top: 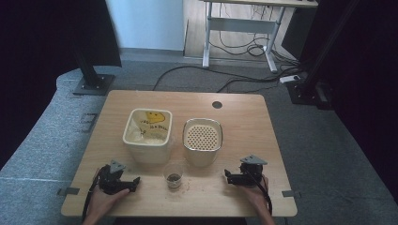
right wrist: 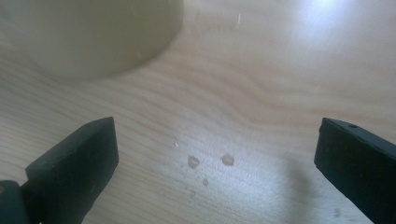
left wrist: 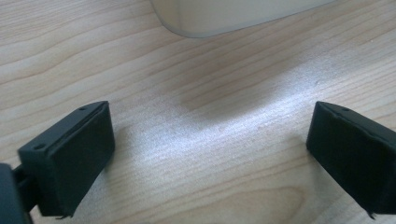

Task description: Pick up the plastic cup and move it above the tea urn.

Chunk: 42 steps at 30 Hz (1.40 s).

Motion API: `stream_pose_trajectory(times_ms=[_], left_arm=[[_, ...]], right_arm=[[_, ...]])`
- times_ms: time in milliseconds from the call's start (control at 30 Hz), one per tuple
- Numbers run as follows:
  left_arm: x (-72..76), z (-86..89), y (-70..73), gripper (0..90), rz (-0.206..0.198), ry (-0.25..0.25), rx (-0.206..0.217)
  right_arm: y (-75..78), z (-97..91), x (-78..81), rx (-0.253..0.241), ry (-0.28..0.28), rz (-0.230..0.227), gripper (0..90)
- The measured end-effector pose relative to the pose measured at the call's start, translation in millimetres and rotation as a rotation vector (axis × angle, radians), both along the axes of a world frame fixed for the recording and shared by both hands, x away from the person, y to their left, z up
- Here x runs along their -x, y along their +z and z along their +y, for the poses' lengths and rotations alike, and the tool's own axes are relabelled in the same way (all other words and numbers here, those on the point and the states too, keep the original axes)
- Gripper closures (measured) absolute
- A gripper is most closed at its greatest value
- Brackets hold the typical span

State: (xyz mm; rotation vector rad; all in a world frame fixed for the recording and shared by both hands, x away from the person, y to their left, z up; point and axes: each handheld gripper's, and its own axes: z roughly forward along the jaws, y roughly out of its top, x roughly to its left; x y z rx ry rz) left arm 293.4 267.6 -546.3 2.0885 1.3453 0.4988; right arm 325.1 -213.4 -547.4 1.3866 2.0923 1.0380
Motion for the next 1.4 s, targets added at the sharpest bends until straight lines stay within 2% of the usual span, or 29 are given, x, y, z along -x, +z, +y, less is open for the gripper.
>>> stream_pose_trajectory(times_ms=[67, 100, 133, 233, 333, 433, 500, 667, 700, 733, 967, 1033, 1100, 1233, 1333, 1367, 1400], left_arm=[[1.4, 0.6, 2.3, 3.0, -0.004, 0.0, 0.0], [1.4, 0.6, 2.3, 3.5, -0.004, 0.0, 0.0], [3.8, 1.8, 5.7, 4.6, -0.026, 0.006, 0.019], [6.2, 2.1, 9.6, 6.1, -0.046, 0.007, 0.04], [7.3, 1.1, 10.5, 6.8, -0.049, 0.0, 0.041], [7.8, 0.3, 10.1, 7.5, -0.036, -0.01, 0.037], [8.6, 0.3, 9.7, 8.3, -0.029, -0.015, 0.036], [8.6, 0.9, 9.2, 10.3, -0.022, -0.018, 0.035], [8.6, 0.9, 9.2, 10.4, -0.022, -0.018, 0.035], [8.5, 0.8, 8.7, 10.5, -0.017, -0.02, 0.031], [8.6, 0.5, 7.8, 12.1, -0.012, -0.022, 0.031], [8.6, 0.3, 7.6, 12.3, -0.011, -0.023, 0.03], [8.6, -0.4, 6.9, 12.5, -0.01, -0.026, 0.027], [8.0, -0.6, 6.4, 12.9, -0.008, -0.025, 0.029], [7.6, -0.1, 5.7, 13.1, -0.001, -0.021, 0.031], [7.6, -0.1, 5.7, 13.2, -0.001, -0.021, 0.031], [8.0, 0.1, 5.3, 13.3, -0.002, -0.022, 0.03]], right_arm=[[6.2, -0.3, 5.6, -0.008, 0.004, -0.045, 2.4], [6.2, -0.3, 5.6, -0.008, 0.004, -0.045, 2.4], [10.9, -0.3, 10.8, -0.037, 0.013, -0.074, 4.7], [15.8, 4.6, 18.2, -0.087, 0.05, -0.1, 6.8], [21.2, 17.7, 24.5, -0.12, 0.105, -0.116, 8.7], [25.4, 35.6, 30.6, -0.119, 0.16, -0.137, 9.4], [26.4, 45.6, 34.0, -0.124, 0.186, -0.138, 10.2], [28.1, 73.4, 41.7, -0.187, 0.287, -0.129, 12.8], [28.1, 73.4, 41.7, -0.187, 0.287, -0.129, 12.8], [27.5, 88.0, 43.6, -0.201, 0.342, -0.121, 12.9], [22.4, 130.6, 44.5, -0.25, 0.471, -0.079, 13.3], [21.8, 135.0, 43.9, -0.251, 0.482, -0.078, 13.4], [18.9, 153.1, 39.9, -0.241, 0.52, -0.081, 13.9], [16.9, 175.3, 30.0, -0.23, 0.533, -0.104, 17.1], [15.8, 185.0, 25.2, -0.225, 0.531, -0.126, 26.8], [15.8, 185.0, 25.2, -0.225, 0.531, -0.126, 26.8], [16.3, 188.3, 25.4, -0.206, 0.529, -0.146, 30.1]])
